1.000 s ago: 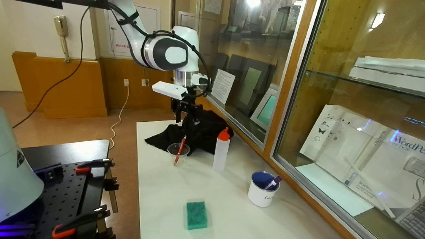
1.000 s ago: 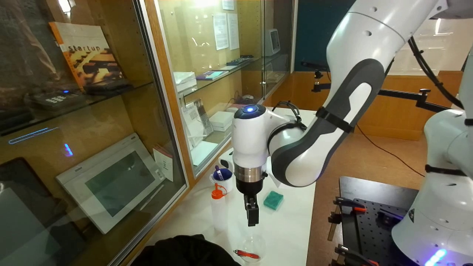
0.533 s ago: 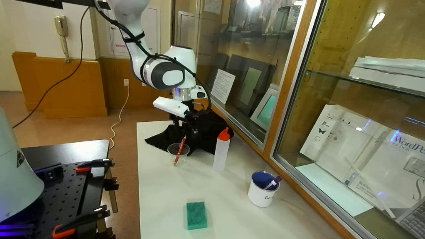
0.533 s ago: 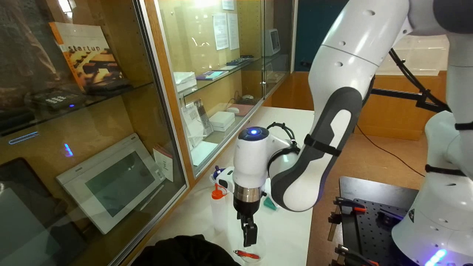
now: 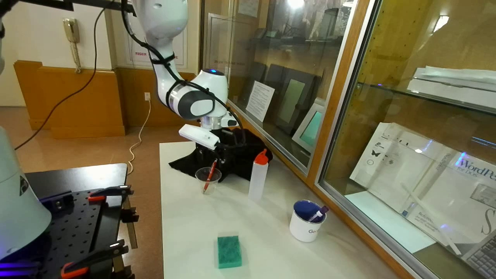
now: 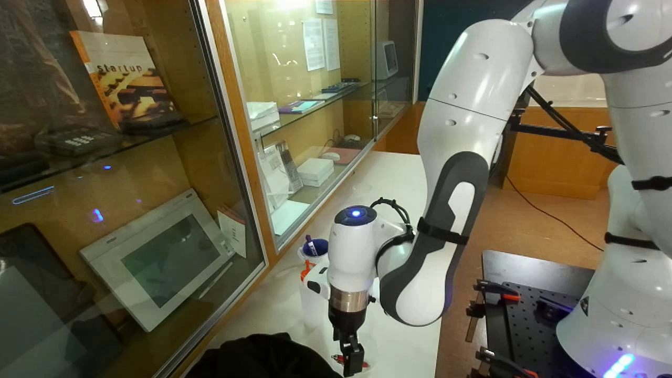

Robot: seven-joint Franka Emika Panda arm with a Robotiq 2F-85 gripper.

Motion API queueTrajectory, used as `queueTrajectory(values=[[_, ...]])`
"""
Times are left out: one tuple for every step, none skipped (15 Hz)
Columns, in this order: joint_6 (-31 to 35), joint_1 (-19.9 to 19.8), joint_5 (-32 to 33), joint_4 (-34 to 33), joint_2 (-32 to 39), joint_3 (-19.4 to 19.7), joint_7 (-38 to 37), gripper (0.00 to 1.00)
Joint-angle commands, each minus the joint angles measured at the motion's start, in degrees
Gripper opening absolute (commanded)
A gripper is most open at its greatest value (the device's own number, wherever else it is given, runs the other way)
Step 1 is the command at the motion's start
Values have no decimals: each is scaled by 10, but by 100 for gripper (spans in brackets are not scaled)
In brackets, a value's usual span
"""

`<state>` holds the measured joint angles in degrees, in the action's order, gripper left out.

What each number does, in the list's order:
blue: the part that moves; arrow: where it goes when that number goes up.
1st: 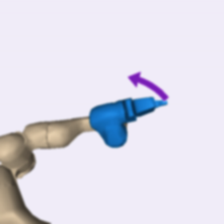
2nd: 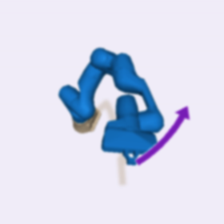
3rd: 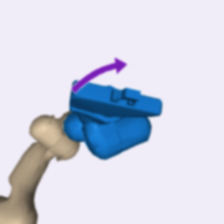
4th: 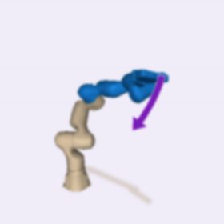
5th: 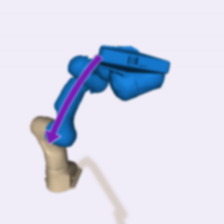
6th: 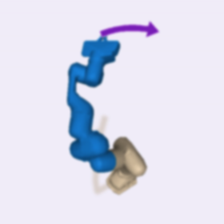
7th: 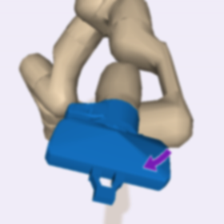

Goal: Remove the pen out of the cup

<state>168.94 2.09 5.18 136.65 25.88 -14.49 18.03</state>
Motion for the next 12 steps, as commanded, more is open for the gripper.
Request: queueTrajectory(values=[[14, -9, 7, -19, 21, -5, 10, 82], [15, -8, 9, -21, 22, -4, 8, 73], [17, -6, 11, -22, 23, -1, 6, 57], [18, -6, 11, -22, 23, -2, 5, 55], [21, -3, 13, -22, 22, 0, 2, 49], [25, -1, 14, -19, 18, 1, 0, 39], [28, 0, 15, -16, 15, 1, -1, 33], [33, 1, 15, -12, 11, 1, -4, 23], [37, 2, 16, -12, 10, 1, -5, 17], [39, 2, 15, -10, 8, 0, -6, 8], [42, 3, 16, -9, 6, 1, -8, 2], [43, 2, 15, -8, 5, 0, -9, 0]])
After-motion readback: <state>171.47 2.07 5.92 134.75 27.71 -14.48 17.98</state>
